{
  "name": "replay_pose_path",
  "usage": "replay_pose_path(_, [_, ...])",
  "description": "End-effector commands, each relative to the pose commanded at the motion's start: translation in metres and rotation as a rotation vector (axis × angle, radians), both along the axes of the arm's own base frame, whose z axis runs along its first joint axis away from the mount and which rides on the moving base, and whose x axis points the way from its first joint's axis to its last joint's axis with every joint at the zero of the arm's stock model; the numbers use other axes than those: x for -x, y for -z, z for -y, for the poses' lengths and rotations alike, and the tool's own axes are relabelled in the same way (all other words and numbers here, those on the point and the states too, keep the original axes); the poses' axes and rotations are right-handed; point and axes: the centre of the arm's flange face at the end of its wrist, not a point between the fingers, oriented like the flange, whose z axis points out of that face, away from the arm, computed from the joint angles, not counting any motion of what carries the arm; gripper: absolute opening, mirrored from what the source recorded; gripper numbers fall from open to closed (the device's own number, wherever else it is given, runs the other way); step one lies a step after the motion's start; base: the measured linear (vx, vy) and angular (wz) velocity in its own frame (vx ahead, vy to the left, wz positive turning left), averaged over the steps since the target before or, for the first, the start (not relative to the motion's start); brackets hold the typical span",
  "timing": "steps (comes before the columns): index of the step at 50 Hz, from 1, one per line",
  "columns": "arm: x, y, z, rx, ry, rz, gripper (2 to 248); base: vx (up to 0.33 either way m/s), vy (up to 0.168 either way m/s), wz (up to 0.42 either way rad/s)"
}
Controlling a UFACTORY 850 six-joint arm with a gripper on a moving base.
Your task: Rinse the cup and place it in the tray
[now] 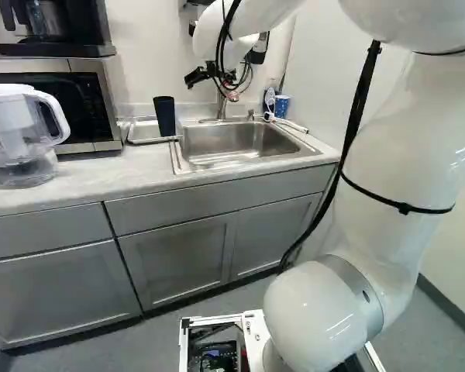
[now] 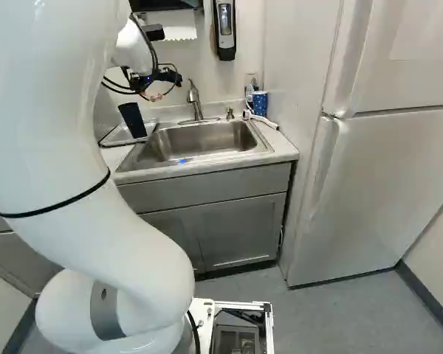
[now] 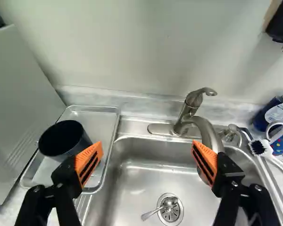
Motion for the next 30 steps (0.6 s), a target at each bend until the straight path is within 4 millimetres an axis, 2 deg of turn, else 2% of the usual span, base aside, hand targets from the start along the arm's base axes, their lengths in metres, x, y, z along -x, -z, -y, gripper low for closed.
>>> replay_pose_path(30, [0.045,0.006,0.019,0.024,0.019,-0.078,247,0.0,0.0,0.0])
